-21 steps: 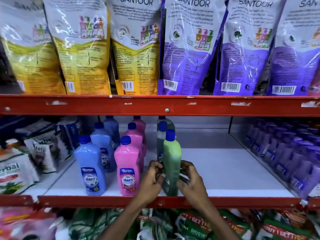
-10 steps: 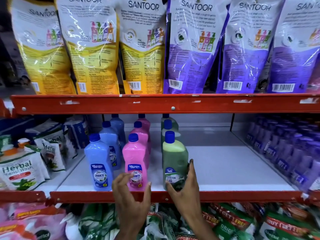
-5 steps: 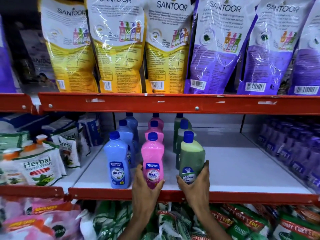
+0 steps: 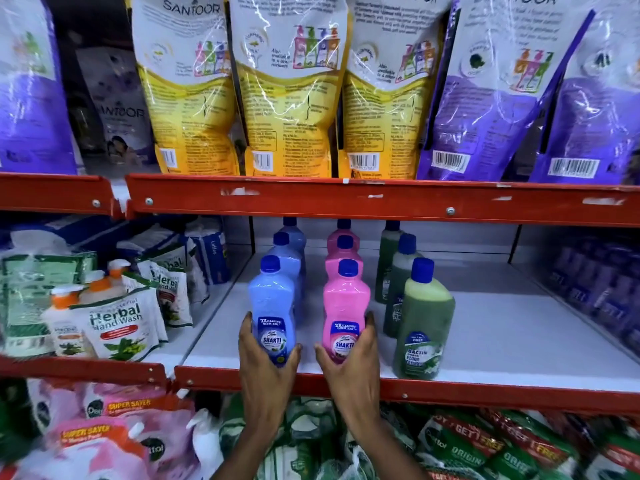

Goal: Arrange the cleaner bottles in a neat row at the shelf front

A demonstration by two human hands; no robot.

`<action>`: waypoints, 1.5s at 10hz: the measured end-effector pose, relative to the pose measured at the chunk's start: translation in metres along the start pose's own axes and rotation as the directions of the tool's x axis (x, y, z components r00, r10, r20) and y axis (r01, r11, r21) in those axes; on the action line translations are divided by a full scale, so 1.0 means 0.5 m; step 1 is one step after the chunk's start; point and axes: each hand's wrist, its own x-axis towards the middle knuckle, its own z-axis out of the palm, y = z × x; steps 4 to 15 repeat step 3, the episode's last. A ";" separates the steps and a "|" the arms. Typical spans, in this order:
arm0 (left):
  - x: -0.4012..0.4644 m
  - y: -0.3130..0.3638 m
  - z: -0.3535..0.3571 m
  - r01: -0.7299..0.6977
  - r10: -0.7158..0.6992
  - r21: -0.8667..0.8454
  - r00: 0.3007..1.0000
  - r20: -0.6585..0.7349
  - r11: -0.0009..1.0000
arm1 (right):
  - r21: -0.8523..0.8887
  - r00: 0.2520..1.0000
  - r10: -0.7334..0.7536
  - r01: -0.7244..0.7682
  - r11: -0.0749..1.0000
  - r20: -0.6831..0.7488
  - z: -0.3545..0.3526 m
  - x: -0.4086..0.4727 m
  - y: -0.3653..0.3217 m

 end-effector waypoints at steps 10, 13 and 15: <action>-0.007 -0.005 -0.018 -0.046 0.047 0.082 0.999 -0.010 0.996 | 0.059 0.997 -0.008 0.013 0.998 -0.071 0.013 -0.004 0.019; -0.007 -0.005 -0.018 -0.046 0.047 0.082 0.999 -0.010 0.996 | 0.059 0.997 -0.008 0.013 0.998 -0.071 0.013 -0.004 0.019; -0.007 -0.005 -0.018 -0.046 0.047 0.082 0.999 -0.010 0.996 | 0.059 0.997 -0.008 0.013 0.998 -0.071 0.013 -0.004 0.019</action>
